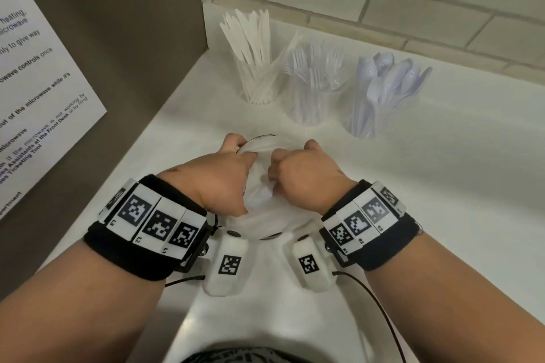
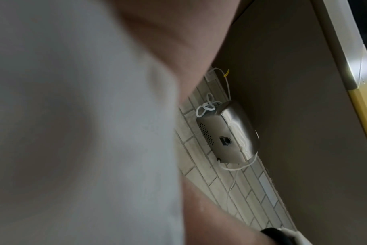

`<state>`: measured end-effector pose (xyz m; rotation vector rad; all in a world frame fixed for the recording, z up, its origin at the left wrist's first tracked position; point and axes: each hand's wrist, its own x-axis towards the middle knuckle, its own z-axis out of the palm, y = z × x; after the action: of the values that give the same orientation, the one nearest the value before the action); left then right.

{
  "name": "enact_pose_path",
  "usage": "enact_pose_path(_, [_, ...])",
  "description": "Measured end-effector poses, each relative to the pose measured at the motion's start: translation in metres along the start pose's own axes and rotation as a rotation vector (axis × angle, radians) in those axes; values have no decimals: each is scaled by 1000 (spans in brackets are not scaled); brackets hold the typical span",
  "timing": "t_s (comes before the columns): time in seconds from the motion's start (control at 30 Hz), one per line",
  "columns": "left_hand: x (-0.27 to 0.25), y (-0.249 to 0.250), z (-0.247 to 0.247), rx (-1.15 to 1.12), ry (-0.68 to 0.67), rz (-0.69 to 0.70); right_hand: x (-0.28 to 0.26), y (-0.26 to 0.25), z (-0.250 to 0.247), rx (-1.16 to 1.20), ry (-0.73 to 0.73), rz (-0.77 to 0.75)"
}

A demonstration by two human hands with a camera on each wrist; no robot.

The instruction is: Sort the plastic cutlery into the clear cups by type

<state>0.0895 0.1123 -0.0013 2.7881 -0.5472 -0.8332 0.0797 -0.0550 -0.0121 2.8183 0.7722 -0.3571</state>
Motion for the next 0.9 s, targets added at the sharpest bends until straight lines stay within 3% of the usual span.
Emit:
enact_pose_path(0.17, [0,-8,0,-32,0,-60,3,19,7,215,68,63])
enact_pose_path(0.3, [-2,-7,-3,-66,23,-36,-3,20,6,586,268,112])
enact_pose_path(0.4, [0,-2,-6,-74,66,-11,-8,17,-2,722,351,173])
enact_pose_path(0.57, [4,8,-11,-39,103,-11,-11,28,-38,982,827,220])
enact_pose_path(0.7, [4,6,-13,-53,140,-2,-18,69,-69,857,1283,351])
enact_pose_path(0.77, [4,5,-13,-77,151,-4,-16,90,-76,756,1280,496])
enact_pose_path(0.9, [4,6,-10,-92,129,-4,1,106,-65,635,1043,668])
